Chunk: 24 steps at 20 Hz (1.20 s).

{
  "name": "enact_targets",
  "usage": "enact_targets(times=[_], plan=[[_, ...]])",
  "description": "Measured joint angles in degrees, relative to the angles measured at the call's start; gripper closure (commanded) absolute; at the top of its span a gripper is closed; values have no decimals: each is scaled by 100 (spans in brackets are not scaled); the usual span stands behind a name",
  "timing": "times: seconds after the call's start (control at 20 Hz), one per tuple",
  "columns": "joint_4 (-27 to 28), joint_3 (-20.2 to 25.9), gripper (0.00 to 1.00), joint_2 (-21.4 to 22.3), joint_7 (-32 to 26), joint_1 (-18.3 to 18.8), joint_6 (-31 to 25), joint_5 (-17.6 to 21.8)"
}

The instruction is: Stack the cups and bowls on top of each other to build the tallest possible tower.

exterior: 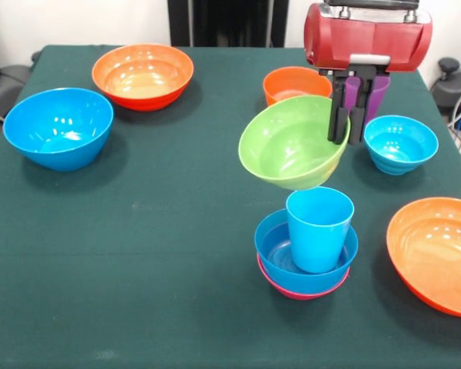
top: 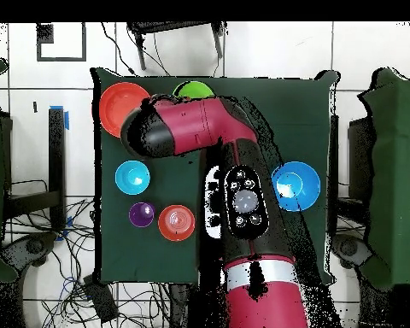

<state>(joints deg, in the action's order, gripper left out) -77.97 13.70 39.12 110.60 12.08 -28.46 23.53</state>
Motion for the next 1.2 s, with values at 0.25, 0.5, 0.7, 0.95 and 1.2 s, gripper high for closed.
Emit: enact_targets(times=[0.25, 0.5, 0.7, 0.95, 1.2], plan=[[86, -7, 100, -21, 0, -24, 0, -5], [241, -50, 100, -194, 0, -77, 1, -14], [273, -85, 100, -320, 0, -117, 0, -14], [276, -164, 100, -488, 0, -166, 1, -14], [277, -233, 100, -599, 0, -187, 1, -20]])
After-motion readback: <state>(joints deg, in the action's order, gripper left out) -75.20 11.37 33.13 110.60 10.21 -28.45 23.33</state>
